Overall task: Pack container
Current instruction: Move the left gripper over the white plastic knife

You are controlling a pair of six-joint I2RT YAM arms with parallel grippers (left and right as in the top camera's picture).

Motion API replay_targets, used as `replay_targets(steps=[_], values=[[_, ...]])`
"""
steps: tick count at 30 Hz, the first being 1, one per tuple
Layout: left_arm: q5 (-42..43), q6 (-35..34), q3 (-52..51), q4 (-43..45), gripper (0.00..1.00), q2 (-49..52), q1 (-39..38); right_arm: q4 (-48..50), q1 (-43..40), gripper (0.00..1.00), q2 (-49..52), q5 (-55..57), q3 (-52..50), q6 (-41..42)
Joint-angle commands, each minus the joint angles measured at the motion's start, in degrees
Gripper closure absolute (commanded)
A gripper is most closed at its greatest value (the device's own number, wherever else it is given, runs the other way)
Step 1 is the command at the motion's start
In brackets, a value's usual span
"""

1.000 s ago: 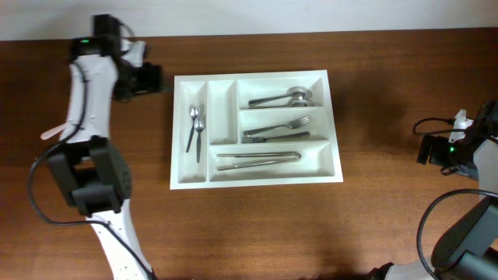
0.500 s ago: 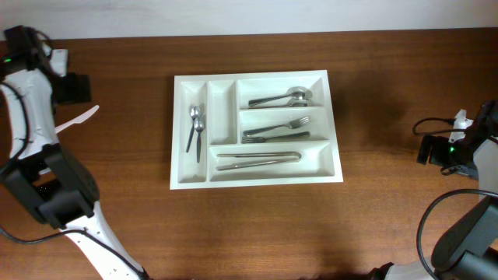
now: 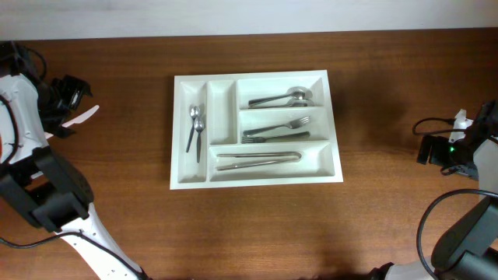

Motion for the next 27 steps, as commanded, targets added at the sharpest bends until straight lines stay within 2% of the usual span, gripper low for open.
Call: replay_targets(steps=[1,4,7,13,27], values=[[0.13,-19.34,1.05,0.37,0.01,0.57,1.22,0.13,0.00,0.01,0.31,-0.55,0.02,-0.17],[-4.85,-26.91,1.05,1.22,0.01,0.57,1.84,0.13,0.00,0.01,0.31,-0.55,0.02,-0.17],[-7.32,-28.76,1.05,1.44,0.00,0.57,1.84,0.13,0.00,0.01,0.31,-0.52,0.02,-0.17],[-12.70,-29.29,1.05,0.87,0.00,2.25,1.77,0.13,0.00,0.01,0.31,-0.55,0.02,-0.17],[-13.66,-29.20,1.05,-0.33,0.00,8.94,5.53,0.13,0.00,0.01,0.31,-0.55,0.02,-0.17]])
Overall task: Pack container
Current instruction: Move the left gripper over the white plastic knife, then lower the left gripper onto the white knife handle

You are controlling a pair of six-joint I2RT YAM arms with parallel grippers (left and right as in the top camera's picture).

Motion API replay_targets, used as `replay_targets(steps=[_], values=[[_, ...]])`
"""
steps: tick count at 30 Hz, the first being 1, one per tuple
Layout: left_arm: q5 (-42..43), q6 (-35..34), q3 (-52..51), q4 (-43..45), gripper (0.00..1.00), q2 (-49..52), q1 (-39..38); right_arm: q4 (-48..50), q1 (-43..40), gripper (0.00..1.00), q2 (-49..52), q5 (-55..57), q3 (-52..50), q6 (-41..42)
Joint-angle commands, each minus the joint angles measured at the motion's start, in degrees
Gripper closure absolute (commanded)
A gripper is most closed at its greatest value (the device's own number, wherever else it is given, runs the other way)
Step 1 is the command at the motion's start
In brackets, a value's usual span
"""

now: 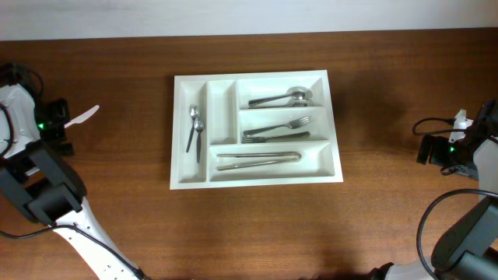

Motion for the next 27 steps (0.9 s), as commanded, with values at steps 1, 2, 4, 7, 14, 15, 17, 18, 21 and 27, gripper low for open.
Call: replay_targets(steps=[1,2,4,7,14,15,17,18,21,27], values=[[-1.46,-0.57,0.92,-0.22,0.00,1.09,1.57,0.13,0.00,0.02,0.31,-0.55,0.02,-0.20],[-1.57,-0.57,0.92,-0.20,0.00,1.11,1.81,0.13,0.00,0.01,0.31,-0.55,0.02,-0.20],[-2.32,-0.55,0.92,0.09,0.01,1.11,2.10,0.13,0.00,0.01,0.31,-0.55,0.02,-0.20],[-2.78,0.68,0.92,1.20,0.01,1.11,2.16,0.13,0.00,0.01,0.31,-0.55,0.02,-0.20],[-2.95,0.68,0.92,2.84,0.00,1.16,2.16,0.13,0.00,0.02,0.31,-0.52,0.02,-0.20],[-2.97,0.50,0.92,3.02,0.00,1.16,2.16,0.13,0.00,0.01,0.31,-0.55,0.02,-0.20],[-2.97,0.61,0.92,3.50,0.00,1.16,2.16,0.13,0.00,0.01,0.31,-0.55,0.02,-0.20],[-2.97,1.27,0.92,3.96,0.00,1.16,2.16,0.13,0.00,0.01,0.31,-0.52,0.02,-0.20],[-2.82,7.85,0.92,8.39,0.00,1.16,2.10,0.13,0.00,0.01,0.31,-0.55,0.02,-0.20],[-1.86,17.53,0.92,17.29,0.06,1.16,1.29,0.13,0.00,0.01,0.31,-0.52,0.02,-0.20]])
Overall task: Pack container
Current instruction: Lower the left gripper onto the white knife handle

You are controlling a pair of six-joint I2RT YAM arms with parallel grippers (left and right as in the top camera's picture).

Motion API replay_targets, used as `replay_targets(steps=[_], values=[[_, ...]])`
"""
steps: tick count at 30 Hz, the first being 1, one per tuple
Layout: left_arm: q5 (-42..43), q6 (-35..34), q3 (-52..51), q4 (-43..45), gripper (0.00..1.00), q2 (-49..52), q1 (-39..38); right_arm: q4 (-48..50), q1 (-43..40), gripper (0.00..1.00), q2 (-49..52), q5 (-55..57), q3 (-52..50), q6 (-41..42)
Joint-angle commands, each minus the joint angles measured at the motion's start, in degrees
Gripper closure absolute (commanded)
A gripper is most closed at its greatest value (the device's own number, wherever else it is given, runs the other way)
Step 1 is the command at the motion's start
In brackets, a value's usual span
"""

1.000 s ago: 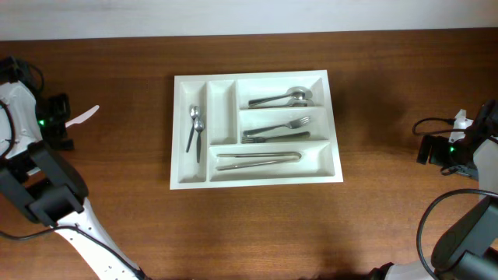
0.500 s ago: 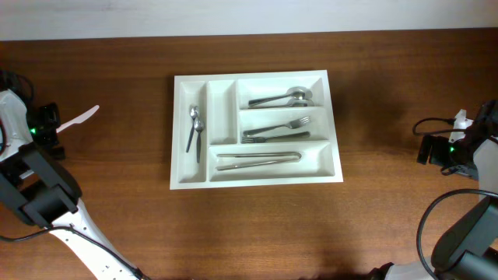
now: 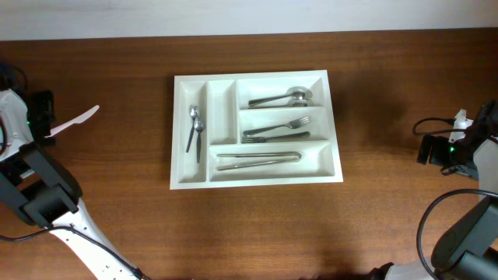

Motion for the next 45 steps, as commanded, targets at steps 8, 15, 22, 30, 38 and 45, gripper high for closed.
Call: replay_targets(steps=[8,15,22,30,38,45], values=[[6.23,0.35,0.92,1.64,0.98,0.68,-0.57,0.13,0.00,0.01,0.31,-0.52,0.02,-0.20],[1.88,-4.70,0.92,1.77,0.98,0.68,-0.61,0.13,0.00,0.01,0.31,-0.55,0.02,-0.20],[1.49,-4.66,0.92,1.95,0.98,0.68,-0.61,0.13,0.00,0.01,0.31,-0.52,0.02,-0.20],[3.06,-4.22,0.76,2.10,0.98,1.84,-0.63,0.13,0.00,0.01,0.31,-0.55,0.02,-0.20],[5.16,-4.20,0.76,2.10,0.99,4.26,-0.63,0.13,0.00,0.01,0.31,-0.52,0.02,-0.20],[4.74,-0.33,0.74,4.07,0.98,4.35,-0.61,0.13,0.00,0.01,0.31,-0.55,0.02,-0.20]])
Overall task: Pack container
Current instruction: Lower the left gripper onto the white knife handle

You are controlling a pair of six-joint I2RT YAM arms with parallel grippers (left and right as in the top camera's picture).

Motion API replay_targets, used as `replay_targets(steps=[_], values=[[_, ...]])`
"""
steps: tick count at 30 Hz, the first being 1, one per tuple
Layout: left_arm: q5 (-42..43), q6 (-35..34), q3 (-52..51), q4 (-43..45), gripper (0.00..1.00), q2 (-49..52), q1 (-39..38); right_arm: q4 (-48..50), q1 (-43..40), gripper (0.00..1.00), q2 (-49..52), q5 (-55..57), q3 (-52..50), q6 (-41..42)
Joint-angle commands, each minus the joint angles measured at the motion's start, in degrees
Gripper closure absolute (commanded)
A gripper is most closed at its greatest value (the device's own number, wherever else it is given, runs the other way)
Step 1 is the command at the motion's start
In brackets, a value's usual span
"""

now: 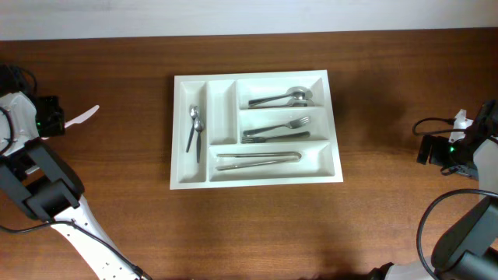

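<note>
A white cutlery tray (pixel 177 175) lies in the middle of the table. Its left slot holds two teaspoons (pixel 194 131), and the slot beside that is bare. On the right, big spoons (pixel 282 99) lie at the top, forks (pixel 276 128) in the middle and long steel pieces (pixel 258 159) at the bottom. A white pointed utensil (pixel 84 116) lies on the wood at the far left. My left gripper (pixel 51 117) covers its near end; the jaws are too dark to read. My right gripper (pixel 433 148) hangs at the far right edge, its jaws unreadable.
The brown wooden table (pixel 249 225) runs to a pale wall at the back. Both arms' dark and white links and cables (pixel 47 194) crowd the left and right edges of the view.
My left gripper has shifted a little to the right, covering more of the white utensil's near end. The utensil, the tray, its cutlery and the right arm have not moved.
My left gripper was first up and behind the white utensil, angled toward the back. Then it sat level with the utensil's near end, then farther left with more of the utensil showing, and now slightly right again. The utensil's tip stayed put throughout.
</note>
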Motion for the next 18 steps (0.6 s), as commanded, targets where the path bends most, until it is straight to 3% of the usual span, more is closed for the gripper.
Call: replay_targets(steps=[1,18], values=[[0.33,2.58,0.74,0.55,0.98,0.22,-0.07,0.13,0.00,0.01,0.31,-0.55,0.02,-0.20],[0.35,2.58,0.66,2.16,0.98,0.22,-0.09,0.13,0.00,0.01,0.31,-0.55,0.02,-0.20]])
